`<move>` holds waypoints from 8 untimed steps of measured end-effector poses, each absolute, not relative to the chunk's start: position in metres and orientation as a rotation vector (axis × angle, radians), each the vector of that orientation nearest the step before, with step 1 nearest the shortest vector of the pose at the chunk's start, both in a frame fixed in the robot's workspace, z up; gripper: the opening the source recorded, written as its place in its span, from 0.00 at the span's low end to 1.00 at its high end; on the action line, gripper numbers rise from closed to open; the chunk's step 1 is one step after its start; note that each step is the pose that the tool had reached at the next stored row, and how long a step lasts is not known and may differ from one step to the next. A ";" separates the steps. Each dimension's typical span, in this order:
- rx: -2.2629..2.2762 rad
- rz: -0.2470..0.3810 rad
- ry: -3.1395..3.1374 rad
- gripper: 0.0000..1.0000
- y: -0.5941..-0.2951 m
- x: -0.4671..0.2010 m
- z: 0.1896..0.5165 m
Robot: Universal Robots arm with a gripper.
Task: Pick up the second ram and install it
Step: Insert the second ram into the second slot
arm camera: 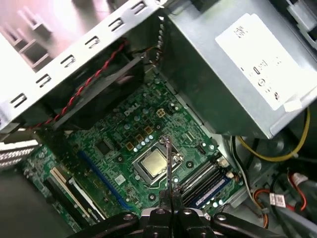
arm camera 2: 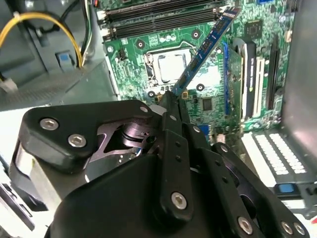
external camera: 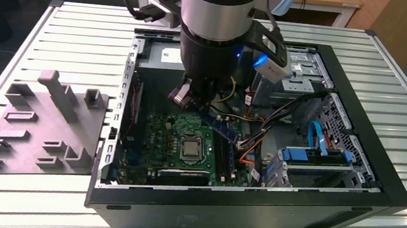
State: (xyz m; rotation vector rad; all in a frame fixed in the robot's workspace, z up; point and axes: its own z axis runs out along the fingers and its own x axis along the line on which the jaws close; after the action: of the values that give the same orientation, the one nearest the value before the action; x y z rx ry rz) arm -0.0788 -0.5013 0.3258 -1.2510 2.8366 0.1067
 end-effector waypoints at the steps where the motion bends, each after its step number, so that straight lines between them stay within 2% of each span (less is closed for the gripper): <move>1: -1.225 0.106 2.847 0.13 -0.501 -0.079 0.326; 8: -1.040 0.102 2.915 0.13 -0.501 -0.079 0.324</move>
State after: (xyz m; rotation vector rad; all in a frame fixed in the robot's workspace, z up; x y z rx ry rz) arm -0.0787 -0.5013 0.3243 -1.0402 2.9154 0.1018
